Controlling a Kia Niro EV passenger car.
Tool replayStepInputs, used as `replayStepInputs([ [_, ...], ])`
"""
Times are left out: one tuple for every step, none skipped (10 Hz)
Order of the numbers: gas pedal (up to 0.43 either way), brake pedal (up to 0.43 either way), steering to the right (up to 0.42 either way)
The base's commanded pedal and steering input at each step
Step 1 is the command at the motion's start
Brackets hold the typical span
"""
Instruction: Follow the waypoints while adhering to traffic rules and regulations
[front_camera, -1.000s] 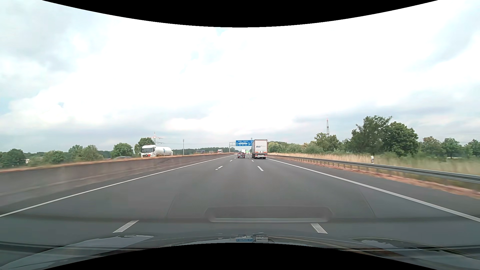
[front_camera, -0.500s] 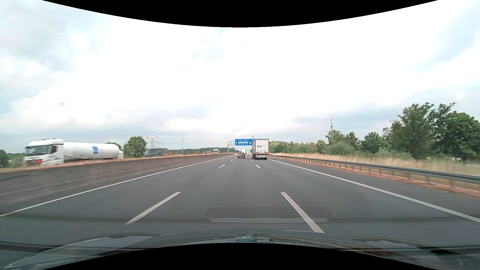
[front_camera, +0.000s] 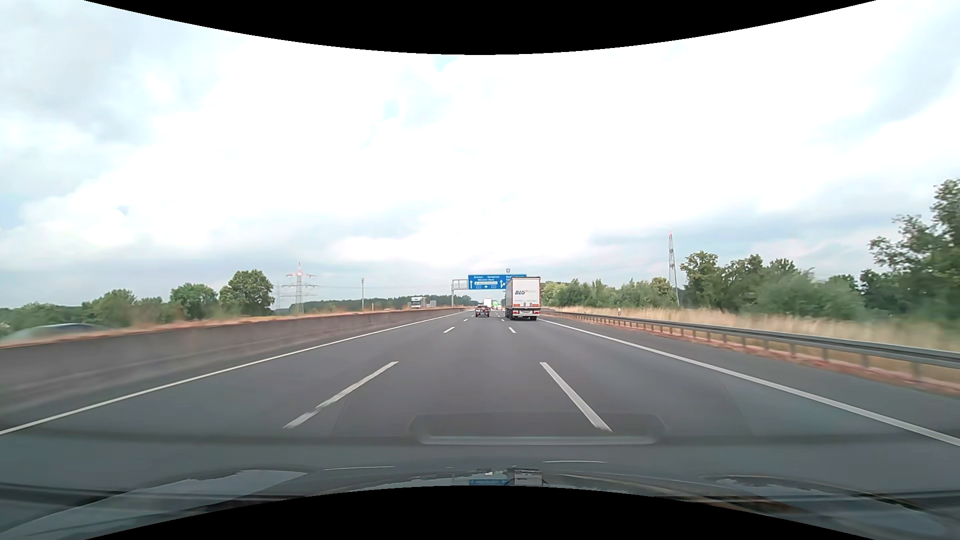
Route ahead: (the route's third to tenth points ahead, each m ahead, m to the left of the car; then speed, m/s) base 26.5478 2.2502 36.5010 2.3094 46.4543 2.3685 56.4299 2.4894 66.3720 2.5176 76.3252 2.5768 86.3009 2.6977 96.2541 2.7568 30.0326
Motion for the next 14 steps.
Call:
replayStepInputs([
  [0.248,0.000,-0.003],
  [0.248,0.000,-0.003],
  [0.248,0.000,-0.003],
  [0.248,0.000,-0.003],
  [0.248,0.000,-0.003],
  [0.248,0.000,-0.003],
  [0.248,0.000,-0.003],
  [0.248,0.000,-0.004],
  [0.248,0.000,-0.004],
  [0.248,0.000,-0.004],
  [0.248,0.000,-0.004],
  [0.248,0.000,-0.004],
  [0.248,0.000,-0.004],
  [0.248,0.000,-0.003],
])
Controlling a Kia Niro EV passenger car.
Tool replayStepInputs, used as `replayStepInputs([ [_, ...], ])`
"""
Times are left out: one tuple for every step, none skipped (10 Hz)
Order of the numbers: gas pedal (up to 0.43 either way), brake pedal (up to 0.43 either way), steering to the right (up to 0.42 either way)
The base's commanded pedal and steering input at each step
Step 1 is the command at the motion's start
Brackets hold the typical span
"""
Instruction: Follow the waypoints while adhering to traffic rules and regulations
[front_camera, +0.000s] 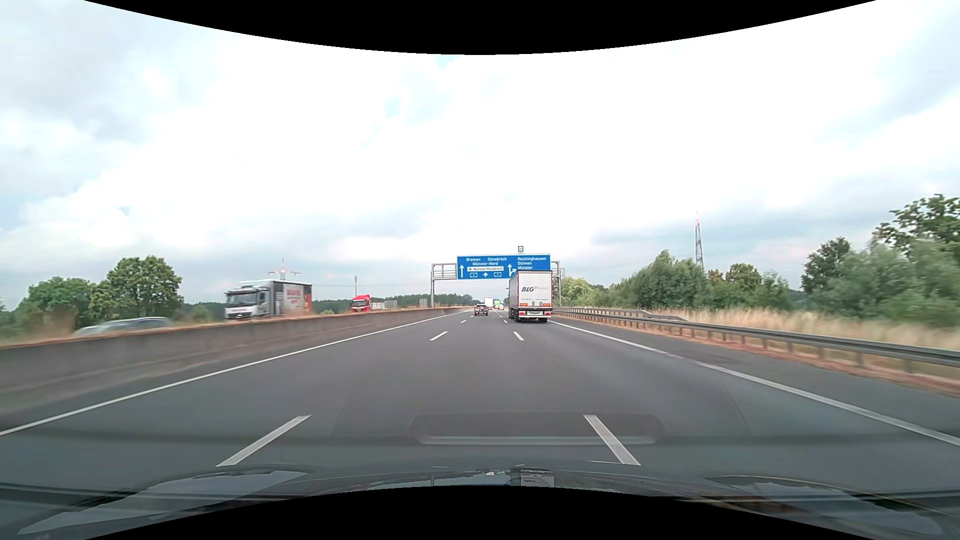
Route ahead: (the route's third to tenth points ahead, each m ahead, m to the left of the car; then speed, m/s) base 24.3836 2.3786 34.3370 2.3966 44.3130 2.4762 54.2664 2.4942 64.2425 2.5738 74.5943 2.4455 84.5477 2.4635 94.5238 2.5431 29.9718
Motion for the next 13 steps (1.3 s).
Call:
replayStepInputs([
  [0.248,0.000,-0.004],
  [0.248,0.000,-0.004],
  [0.248,0.000,-0.004],
  [0.248,0.000,-0.003],
  [0.248,0.000,-0.004],
  [0.248,0.000,-0.004],
  [0.248,0.000,-0.003],
  [0.248,0.000,-0.004],
  [0.248,0.000,-0.004],
  [0.248,0.000,-0.003],
  [0.248,0.000,-0.004],
  [0.248,0.000,-0.004],
  [0.248,0.000,-0.003],
])
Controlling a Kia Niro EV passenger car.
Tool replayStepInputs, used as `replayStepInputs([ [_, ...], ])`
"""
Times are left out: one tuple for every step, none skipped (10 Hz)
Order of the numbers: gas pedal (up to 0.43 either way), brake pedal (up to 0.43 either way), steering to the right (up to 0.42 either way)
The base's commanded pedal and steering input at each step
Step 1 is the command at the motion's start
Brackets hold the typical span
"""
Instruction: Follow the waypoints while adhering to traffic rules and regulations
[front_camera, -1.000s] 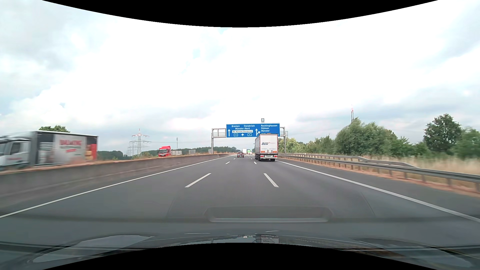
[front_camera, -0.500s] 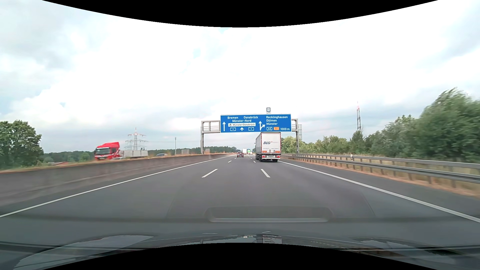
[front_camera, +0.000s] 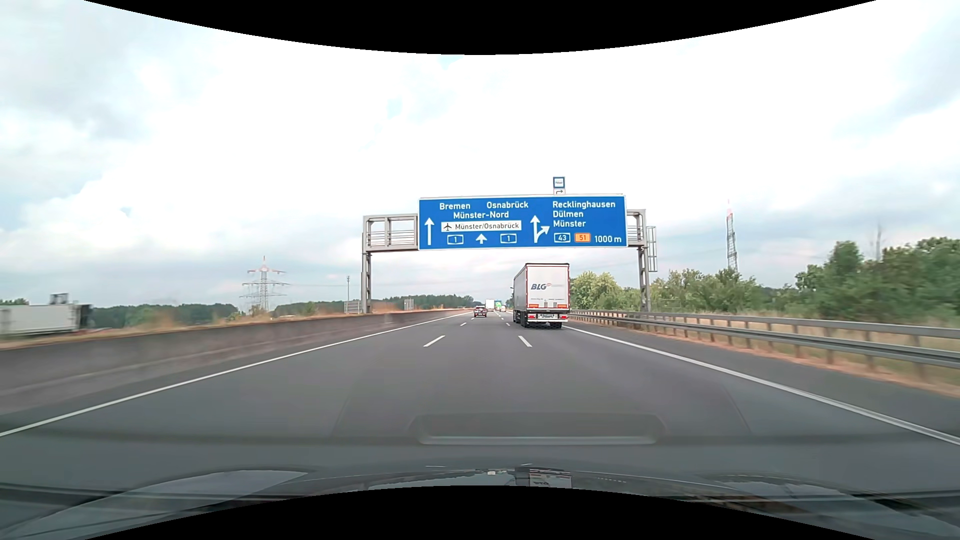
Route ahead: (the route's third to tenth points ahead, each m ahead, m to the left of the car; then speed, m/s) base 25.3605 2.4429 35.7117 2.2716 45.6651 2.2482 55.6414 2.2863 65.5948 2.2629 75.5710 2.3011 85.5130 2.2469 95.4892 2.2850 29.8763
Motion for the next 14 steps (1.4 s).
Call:
replayStepInputs([
  [0.248,0.000,-0.004],
  [0.248,0.000,-0.003],
  [0.248,0.000,-0.003],
  [0.248,0.000,-0.003],
  [0.248,0.000,-0.003],
  [0.248,0.000,-0.003],
  [0.248,0.000,-0.003],
  [0.248,0.000,-0.003],
  [0.248,0.000,-0.003],
  [0.248,0.000,-0.002],
  [0.248,0.000,-0.003],
  [0.248,0.000,-0.002],
  [0.248,0.000,-0.003],
  [0.248,0.000,-0.003],
])
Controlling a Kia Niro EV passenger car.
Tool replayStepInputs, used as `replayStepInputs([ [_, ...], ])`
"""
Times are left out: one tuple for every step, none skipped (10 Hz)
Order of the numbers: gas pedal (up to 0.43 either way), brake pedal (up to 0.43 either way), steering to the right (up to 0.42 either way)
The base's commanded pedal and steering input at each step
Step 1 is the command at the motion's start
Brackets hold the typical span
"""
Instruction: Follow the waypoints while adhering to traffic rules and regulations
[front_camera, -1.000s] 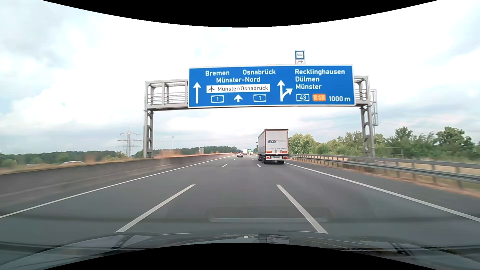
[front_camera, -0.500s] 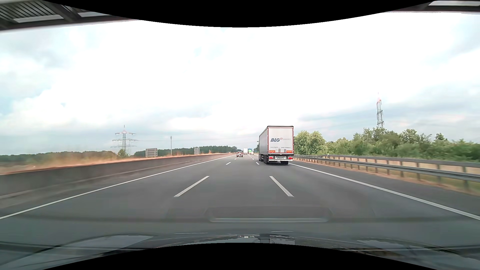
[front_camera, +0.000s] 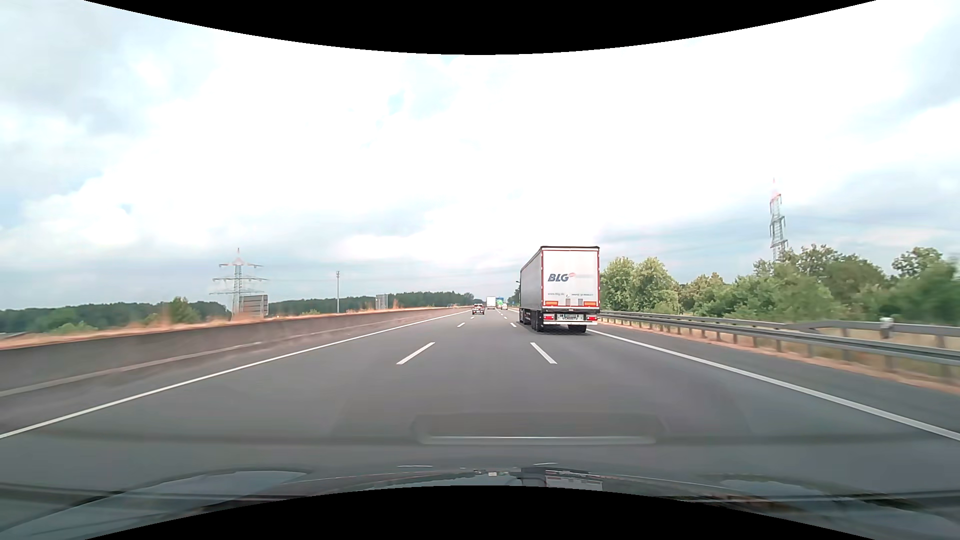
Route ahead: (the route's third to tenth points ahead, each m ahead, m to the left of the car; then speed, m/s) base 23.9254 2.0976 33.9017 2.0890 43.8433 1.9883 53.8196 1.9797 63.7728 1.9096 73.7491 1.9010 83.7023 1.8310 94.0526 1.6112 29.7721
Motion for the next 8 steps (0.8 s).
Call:
replayStepInputs([
  [0.248,0.000,-0.003],
  [0.248,0.000,-0.002],
  [0.248,0.000,-0.002],
  [0.248,0.000,-0.003],
  [0.248,0.000,-0.002],
  [0.248,0.000,-0.003],
  [0.248,0.000,-0.003],
  [0.248,0.000,-0.003],
])
